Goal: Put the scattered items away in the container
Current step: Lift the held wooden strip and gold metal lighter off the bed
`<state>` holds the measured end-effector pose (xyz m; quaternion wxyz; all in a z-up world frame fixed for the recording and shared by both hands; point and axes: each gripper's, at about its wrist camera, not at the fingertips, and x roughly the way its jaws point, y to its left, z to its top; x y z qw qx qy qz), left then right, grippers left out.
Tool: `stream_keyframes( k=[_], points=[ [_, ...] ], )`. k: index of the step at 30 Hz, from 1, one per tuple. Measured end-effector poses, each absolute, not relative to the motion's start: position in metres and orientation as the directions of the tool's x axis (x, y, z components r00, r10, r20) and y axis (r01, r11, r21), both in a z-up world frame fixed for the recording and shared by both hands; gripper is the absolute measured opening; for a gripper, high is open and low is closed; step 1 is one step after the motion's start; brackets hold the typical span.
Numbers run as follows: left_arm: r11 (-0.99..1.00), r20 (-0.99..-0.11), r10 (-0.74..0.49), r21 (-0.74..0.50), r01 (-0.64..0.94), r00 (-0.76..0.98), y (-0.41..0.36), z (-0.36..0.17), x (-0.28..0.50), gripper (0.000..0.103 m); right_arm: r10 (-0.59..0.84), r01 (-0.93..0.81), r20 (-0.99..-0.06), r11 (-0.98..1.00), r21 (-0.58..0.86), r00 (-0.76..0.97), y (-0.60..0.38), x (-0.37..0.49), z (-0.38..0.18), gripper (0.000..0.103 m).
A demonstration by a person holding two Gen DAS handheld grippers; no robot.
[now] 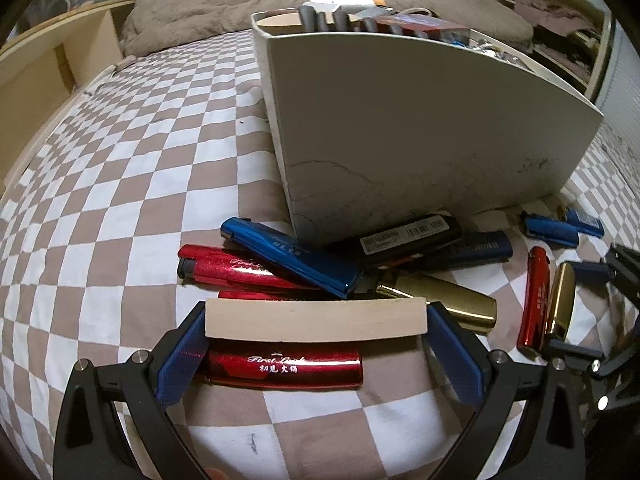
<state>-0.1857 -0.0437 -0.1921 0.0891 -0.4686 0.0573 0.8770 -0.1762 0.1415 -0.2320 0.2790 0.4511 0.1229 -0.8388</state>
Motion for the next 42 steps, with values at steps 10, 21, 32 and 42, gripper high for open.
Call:
stream_keyframes(
  k=[10, 21, 32, 42],
  points=[
    [-0.986, -0.818, 0.102, -0.008, -0.166, -0.566, -0.049, -0.185, -0.180, 0.100, -0.375, 0.539, -0.796, -0.839, 0.074, -0.475, 0.146, -0.171, -0.232, 0.075],
    [-0.982, -0.786, 0.081, 0.042, -0.183, -0.613, -0.047, -0.169, -0.164, 0.100, -0.382, 0.524, -0.795, -0.846, 0.095, -0.472, 0.149, -0.170, -0.225, 0.075],
    [-0.977, -0.774, 0.151, -0.024, -0.210, -0.615, -0.038, -0.155, -0.155, 0.100, -0.380, 0.506, -0.798, -0.855, 0.110, -0.468, 0.138, -0.163, -0.227, 0.075],
    [-0.972, -0.776, 0.165, -0.023, -0.234, -0.608, -0.026, -0.157, -0.154, 0.100, -0.375, 0.468, -0.803, -0.873, 0.139, -0.462, 0.138, -0.165, -0.228, 0.075]
  ],
)
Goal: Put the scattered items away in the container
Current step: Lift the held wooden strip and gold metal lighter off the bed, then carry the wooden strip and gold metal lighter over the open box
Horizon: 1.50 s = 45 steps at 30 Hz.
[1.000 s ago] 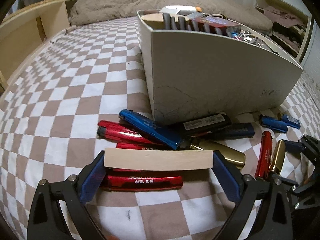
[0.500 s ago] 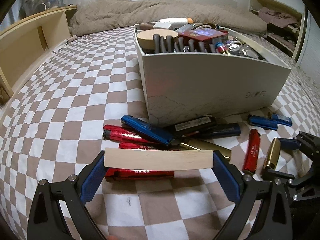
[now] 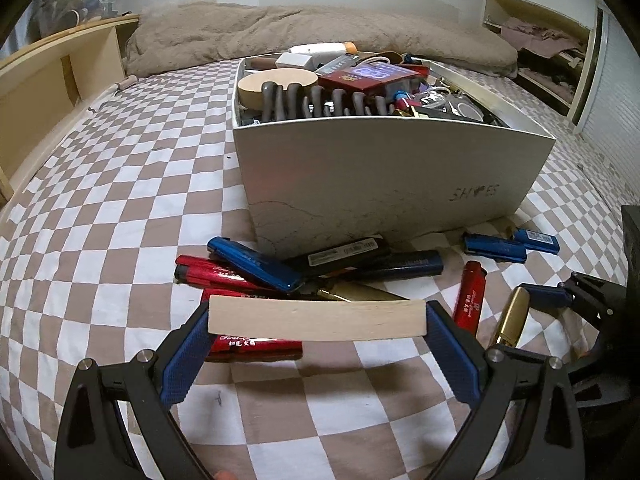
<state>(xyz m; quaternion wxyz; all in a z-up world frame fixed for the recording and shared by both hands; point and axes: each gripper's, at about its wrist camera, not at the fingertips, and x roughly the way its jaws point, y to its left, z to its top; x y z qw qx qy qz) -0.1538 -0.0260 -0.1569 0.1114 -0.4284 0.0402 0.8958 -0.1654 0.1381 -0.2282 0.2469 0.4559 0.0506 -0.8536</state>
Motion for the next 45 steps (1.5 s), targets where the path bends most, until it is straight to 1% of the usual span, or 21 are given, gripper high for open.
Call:
stream_keyframes(
  k=[6, 15, 23, 31, 45],
  points=[
    [-0.970, -0.784, 0.164, -0.016, -0.244, -0.599, -0.024, -0.159, -0.151, 0.100, -0.327, 0.492, -0.813, -0.869, 0.058, -0.481, 0.132, -0.154, -0.227, 0.075],
    [-0.968, -0.768, 0.177, -0.023, -0.250, -0.615, -0.021, -0.146, -0.145, 0.100, -0.372, 0.481, -0.811, -0.867, 0.130, -0.451, 0.140, -0.154, -0.220, 0.075],
    [-0.968, -0.747, 0.186, -0.030, -0.248, -0.638, -0.018, -0.130, -0.139, 0.100, -0.371, 0.467, -0.794, -0.875, 0.126, -0.482, 0.146, -0.148, -0.205, 0.075],
    [-0.966, -0.679, 0.195, -0.008, -0.259, -0.707, -0.009, -0.090, -0.128, 0.100, -0.374, 0.448, -0.747, -0.887, 0.113, -0.550, 0.156, -0.147, -0.173, 0.075],
    [-0.966, -0.612, 0.220, -0.029, -0.256, -0.760, -0.005, -0.042, -0.134, 0.100, -0.392, 0.436, -0.642, -0.895, 0.099, -0.659, 0.175, -0.151, -0.106, 0.075]
  ],
)
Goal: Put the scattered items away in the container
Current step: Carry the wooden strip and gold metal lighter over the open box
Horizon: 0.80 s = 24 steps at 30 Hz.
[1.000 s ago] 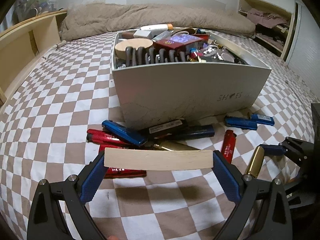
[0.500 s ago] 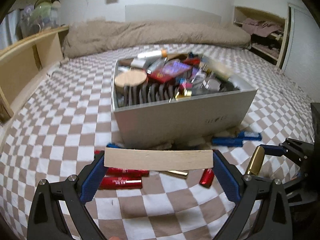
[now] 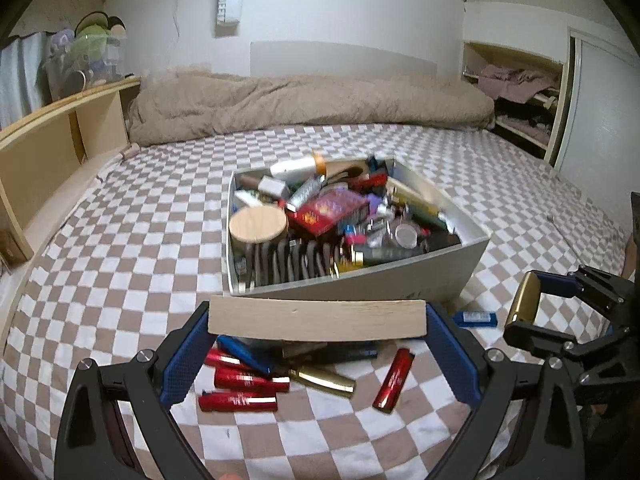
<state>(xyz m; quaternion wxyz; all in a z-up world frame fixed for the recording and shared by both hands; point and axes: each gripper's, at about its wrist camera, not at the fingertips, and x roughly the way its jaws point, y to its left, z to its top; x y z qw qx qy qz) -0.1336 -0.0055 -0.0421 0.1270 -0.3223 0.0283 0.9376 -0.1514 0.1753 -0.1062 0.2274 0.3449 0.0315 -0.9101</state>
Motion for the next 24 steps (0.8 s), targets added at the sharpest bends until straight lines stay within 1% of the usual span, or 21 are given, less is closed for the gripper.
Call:
stream_keyframes(
  k=[10, 17, 24],
  points=[
    [-0.964, -0.561, 0.236, -0.030, -0.265, -0.794, 0.008, -0.007, -0.160, 0.100, -0.405, 0.443, -0.580, -0.892, 0.084, -0.707, 0.186, -0.181, -0.061, 0.075],
    [-0.970, -0.546, 0.220, -0.039, -0.238, -0.809, 0.004, 0.004, -0.189, 0.100, -0.406, 0.454, -0.588, -0.888, 0.074, -0.699, 0.190, -0.215, -0.044, 0.075],
    [-0.975, -0.564, 0.209, -0.053, -0.218, -0.799, -0.001, -0.005, -0.217, 0.100, -0.419, 0.457, -0.603, -0.884, 0.100, -0.679, 0.191, -0.252, -0.036, 0.075]
  ],
)
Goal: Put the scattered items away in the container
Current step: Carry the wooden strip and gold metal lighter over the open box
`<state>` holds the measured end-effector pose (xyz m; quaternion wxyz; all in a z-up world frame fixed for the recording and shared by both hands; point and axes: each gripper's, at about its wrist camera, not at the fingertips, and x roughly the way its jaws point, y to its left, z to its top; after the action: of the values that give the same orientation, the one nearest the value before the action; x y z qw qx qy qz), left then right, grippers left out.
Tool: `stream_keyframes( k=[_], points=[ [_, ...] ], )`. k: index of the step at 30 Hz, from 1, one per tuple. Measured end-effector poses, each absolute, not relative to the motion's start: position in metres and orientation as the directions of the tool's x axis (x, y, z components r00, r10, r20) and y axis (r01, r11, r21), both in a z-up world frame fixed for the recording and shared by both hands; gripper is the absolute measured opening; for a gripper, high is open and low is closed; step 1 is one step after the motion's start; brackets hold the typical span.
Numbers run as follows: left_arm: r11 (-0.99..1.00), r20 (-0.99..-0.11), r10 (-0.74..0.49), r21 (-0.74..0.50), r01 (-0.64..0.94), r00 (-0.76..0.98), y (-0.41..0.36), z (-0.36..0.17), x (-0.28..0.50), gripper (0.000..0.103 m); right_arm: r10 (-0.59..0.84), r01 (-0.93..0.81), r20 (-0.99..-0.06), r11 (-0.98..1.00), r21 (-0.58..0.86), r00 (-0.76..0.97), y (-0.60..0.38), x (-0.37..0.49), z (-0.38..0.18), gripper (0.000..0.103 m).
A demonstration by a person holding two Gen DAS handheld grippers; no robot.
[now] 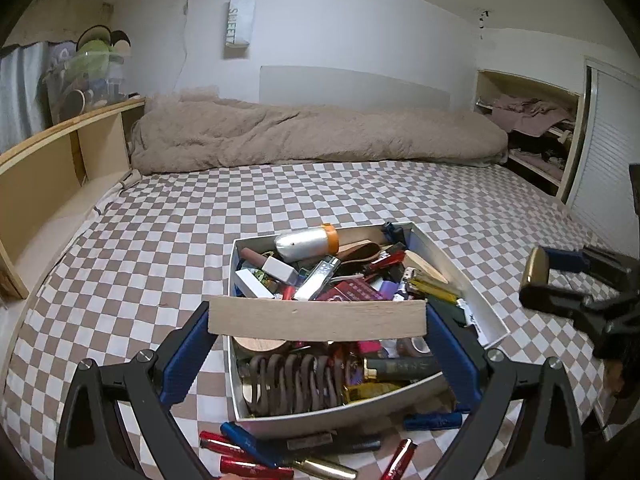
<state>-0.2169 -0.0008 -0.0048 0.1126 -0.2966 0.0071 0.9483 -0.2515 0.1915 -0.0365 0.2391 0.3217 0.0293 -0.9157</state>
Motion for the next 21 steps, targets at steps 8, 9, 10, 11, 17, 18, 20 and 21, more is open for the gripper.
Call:
stream_keyframes(
  k=[8, 9, 10, 11, 17, 18, 20, 21],
  points=[
    [-0.971, -0.594, 0.226, -0.072, -0.229, -0.772, 0.004, -0.020, -0.242, 0.100, -0.438, 0.407, -0.653, -0.889, 0.210, -0.618, 0.188, -0.310, -0.045, 0.075],
    [-0.969, -0.598, 0.233, -0.078, -0.234, -0.767, 0.005, -0.022, -0.245, 0.100, -0.436, 0.395, -0.662, -0.891, 0.223, -0.610, 0.186, -0.318, -0.047, 0.075],
    [-0.968, -0.602, 0.239, -0.083, -0.238, -0.762, 0.007, -0.024, -0.248, 0.100, -0.430, 0.382, -0.671, -0.895, 0.230, -0.604, 0.184, -0.326, -0.049, 0.075],
    [-0.967, -0.605, 0.243, -0.086, -0.241, -0.758, 0.008, -0.025, -0.251, 0.100, -0.424, 0.371, -0.678, -0.899, 0.234, -0.600, 0.182, -0.333, -0.051, 0.075],
    [-0.964, -0.620, 0.251, -0.094, -0.247, -0.744, 0.009, -0.035, -0.257, 0.100, -0.401, 0.314, -0.711, -0.913, 0.260, -0.578, 0.171, -0.371, -0.063, 0.075],
    [-0.964, -0.621, 0.253, -0.097, -0.248, -0.742, 0.008, -0.036, -0.257, 0.100, -0.400, 0.304, -0.718, -0.914, 0.268, -0.570, 0.169, -0.377, -0.065, 0.075],
    [-0.963, -0.624, 0.255, -0.099, -0.249, -0.739, 0.007, -0.038, -0.257, 0.100, -0.402, 0.284, -0.730, -0.914, 0.289, -0.553, 0.165, -0.388, -0.069, 0.075],
    [-0.963, -0.624, 0.256, -0.100, -0.249, -0.738, 0.007, -0.039, -0.258, 0.100, -0.402, 0.272, -0.735, -0.915, 0.299, -0.546, 0.164, -0.392, -0.071, 0.075]
  ],
)
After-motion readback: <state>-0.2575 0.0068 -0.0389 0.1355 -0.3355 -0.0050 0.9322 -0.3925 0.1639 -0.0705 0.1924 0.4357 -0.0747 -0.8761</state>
